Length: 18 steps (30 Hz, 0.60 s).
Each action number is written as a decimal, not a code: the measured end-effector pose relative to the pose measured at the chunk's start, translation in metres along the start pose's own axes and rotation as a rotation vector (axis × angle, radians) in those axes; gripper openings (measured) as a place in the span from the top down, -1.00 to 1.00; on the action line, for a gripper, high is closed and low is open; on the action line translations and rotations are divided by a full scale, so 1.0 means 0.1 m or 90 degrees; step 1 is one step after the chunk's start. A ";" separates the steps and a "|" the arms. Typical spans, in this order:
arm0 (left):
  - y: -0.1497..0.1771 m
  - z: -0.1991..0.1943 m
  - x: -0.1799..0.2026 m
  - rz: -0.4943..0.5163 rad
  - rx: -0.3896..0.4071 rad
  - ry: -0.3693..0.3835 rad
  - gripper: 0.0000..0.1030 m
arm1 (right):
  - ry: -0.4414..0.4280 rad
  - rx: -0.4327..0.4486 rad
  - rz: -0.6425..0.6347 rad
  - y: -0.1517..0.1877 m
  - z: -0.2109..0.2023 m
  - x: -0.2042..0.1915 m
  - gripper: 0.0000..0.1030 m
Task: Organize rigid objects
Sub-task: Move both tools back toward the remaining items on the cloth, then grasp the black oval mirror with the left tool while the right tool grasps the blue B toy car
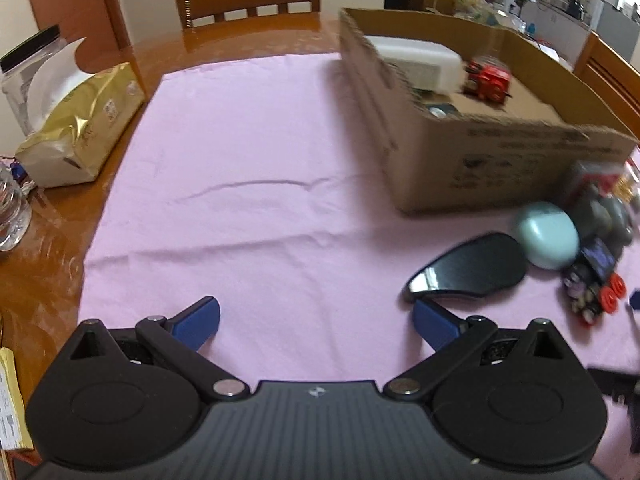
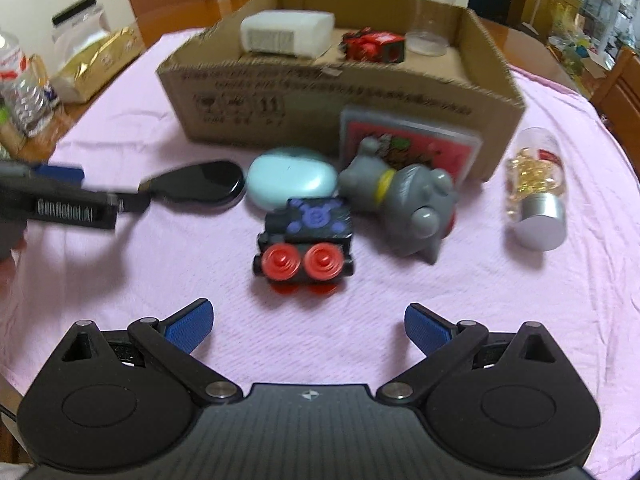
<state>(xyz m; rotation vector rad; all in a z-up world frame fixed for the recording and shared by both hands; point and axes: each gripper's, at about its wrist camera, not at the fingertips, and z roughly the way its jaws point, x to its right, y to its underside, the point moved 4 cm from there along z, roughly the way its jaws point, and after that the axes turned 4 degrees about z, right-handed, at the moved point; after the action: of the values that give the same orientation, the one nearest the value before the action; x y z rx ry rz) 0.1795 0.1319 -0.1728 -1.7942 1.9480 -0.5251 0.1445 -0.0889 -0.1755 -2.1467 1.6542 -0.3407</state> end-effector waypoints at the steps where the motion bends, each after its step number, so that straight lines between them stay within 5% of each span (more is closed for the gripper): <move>1: -0.02 0.02 -0.03 -0.004 0.003 -0.001 -0.99 | 0.002 -0.004 -0.005 0.01 0.03 -0.02 -1.00; 8: -0.13 0.03 -0.06 0.006 0.008 -0.030 -0.98 | 0.022 -0.002 -0.035 0.06 0.09 -0.10 -1.00; 15: -0.14 -0.21 0.33 0.043 0.024 0.093 -0.98 | 0.021 0.005 -0.037 0.06 0.09 -0.10 -1.00; 18: -0.14 -0.15 0.55 0.075 0.028 0.110 -0.99 | 0.019 0.016 -0.040 0.07 0.09 -0.09 -1.00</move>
<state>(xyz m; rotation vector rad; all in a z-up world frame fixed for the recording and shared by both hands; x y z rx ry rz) 0.1790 0.0757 -0.1563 -1.6424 2.1245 -0.6974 0.1397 -0.0799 -0.1867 -2.1891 1.5927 -0.4114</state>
